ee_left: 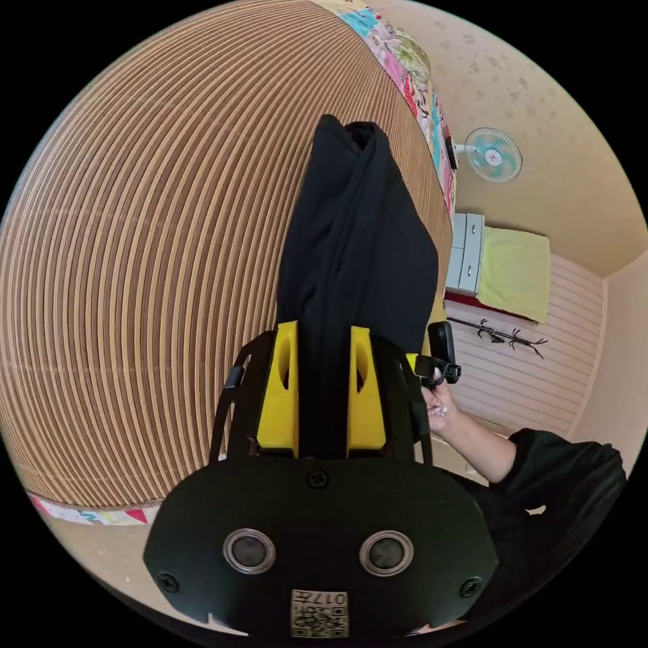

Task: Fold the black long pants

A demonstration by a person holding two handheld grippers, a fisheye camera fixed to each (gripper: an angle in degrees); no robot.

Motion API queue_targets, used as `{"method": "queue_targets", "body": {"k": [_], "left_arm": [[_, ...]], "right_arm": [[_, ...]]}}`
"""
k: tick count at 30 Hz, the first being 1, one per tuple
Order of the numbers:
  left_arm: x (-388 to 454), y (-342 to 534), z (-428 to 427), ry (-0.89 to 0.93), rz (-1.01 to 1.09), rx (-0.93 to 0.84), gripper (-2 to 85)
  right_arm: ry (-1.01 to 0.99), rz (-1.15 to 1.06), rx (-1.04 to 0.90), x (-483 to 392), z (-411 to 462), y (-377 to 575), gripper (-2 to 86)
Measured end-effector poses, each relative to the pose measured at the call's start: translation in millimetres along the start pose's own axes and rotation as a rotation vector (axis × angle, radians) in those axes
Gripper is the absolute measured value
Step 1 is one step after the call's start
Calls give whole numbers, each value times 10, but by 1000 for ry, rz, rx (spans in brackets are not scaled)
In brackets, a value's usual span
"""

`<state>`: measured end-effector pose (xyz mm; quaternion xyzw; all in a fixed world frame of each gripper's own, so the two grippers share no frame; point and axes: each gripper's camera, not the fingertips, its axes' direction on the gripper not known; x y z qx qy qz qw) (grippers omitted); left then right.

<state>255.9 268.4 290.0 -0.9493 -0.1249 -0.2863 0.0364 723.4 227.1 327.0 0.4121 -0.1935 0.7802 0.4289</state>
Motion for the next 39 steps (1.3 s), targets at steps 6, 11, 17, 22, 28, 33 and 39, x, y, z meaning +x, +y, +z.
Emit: {"method": "queue_targets", "body": {"k": [6,11,17,22,28,33,39], "left_arm": [[116,460,-413,54,-30,-108,67],[325,630,-1291,82,28,-35,64],[543,798,-2759,38,91,116,63],[823,1097,-4284,-124,197,315,65],[542,1565,-5277,-465,0,491,111],[90,2273,-5257,-414,-169,673,113],[-257,2318,-4458,-339,-123,684,117]], "right_arm": [[-124,13,-26,-308,95,137,100],[-153,-63,-46,-864,260,-39,95],[-197,-224,-83,-1727,862,-424,92],[-315,-370,-94,-2332,1656,-648,95],[-217,-378,-41,-2214,3069,-838,119],[159,-143,-354,-1044,4180,-1091,79],[404,-463,-614,-927,4262,-522,50]]}}
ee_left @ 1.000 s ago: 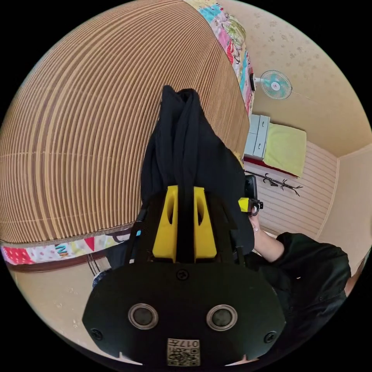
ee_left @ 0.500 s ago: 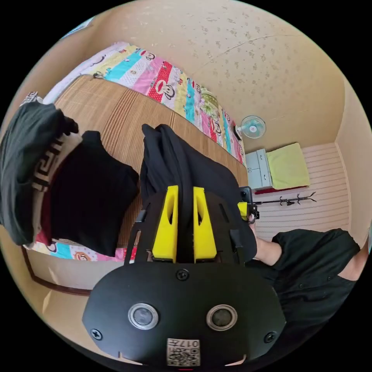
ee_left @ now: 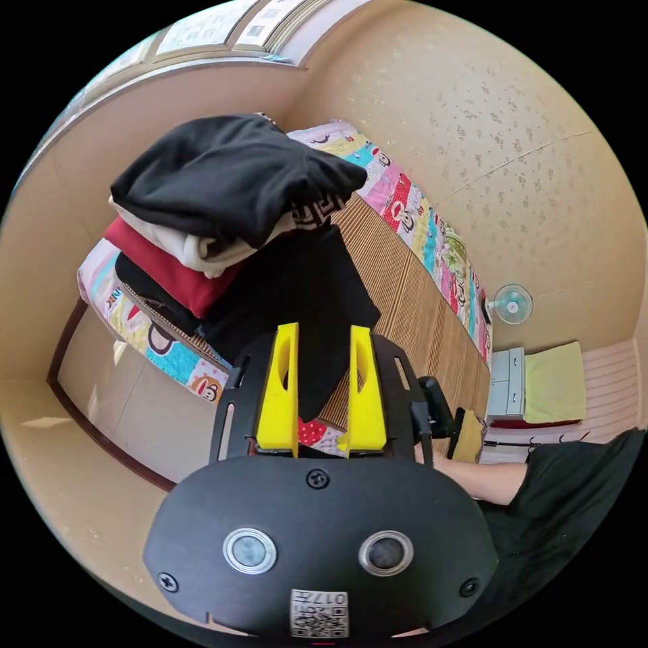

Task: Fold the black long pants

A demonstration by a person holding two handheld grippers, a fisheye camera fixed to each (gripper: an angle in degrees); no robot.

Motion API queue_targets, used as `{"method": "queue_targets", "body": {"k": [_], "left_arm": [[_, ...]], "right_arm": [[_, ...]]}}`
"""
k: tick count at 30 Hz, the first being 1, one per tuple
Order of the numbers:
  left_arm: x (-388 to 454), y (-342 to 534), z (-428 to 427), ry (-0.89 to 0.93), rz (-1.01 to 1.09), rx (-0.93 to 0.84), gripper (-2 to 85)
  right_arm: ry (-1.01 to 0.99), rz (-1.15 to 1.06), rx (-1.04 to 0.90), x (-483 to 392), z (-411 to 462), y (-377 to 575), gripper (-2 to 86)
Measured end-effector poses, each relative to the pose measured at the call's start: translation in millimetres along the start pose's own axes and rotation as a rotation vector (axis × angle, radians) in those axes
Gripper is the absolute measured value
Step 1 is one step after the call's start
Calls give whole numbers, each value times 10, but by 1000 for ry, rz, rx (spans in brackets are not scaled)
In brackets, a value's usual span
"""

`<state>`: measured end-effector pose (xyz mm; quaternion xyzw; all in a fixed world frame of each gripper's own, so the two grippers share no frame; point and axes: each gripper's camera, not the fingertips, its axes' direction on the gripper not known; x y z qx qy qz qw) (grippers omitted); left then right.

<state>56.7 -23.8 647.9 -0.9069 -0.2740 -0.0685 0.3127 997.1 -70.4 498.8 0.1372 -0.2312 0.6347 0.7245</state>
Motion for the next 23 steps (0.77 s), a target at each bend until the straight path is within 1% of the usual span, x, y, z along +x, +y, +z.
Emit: {"method": "queue_targets", "body": {"k": [2,3,4,5,6,9,11,12,15,17,18,20,21,23], "left_arm": [[-50,12,289,-42,-5,7,116],[-123,-2,536,-128,-31,-19,113],[-252,-27,854,-248,-84,-102,111],[-321,-34,1035,-297,-91,-160,109],[-426,-21,1295,-306,-81,-211,109],[-663,-10,1509,-308,-212,-264,120],[-742,7,1517,-272,-307,-261,123],[-718,53,1508,-269,-323,-233,122],[-538,288,1522,-322,-258,-166,106],[-521,505,1525,-320,-292,-155,97],[-556,671,1521,-297,-352,-154,92],[-635,933,1526,-271,-455,-179,56],[-691,1136,1570,-300,-527,-234,53],[-715,1466,1625,-321,-571,-297,52]], "right_arm": [[73,-17,-34,58,-14,212,34],[121,-6,-42,139,-59,356,25],[148,7,-45,189,-89,426,21],[206,41,-50,299,-164,559,17],[272,81,-50,398,-256,676,13],[438,188,10,543,-569,939,9],[484,233,99,553,-787,1089,8],[505,267,167,553,-922,1194,8],[544,369,316,594,-1153,1499,8],[544,438,390,662,-1201,1733,8],[558,486,426,720,-1195,1910,9],[607,574,472,825,-1149,2214,11],[636,633,499,911,-1107,2433,14],[657,724,527,1074,-1033,2779,22]]}}
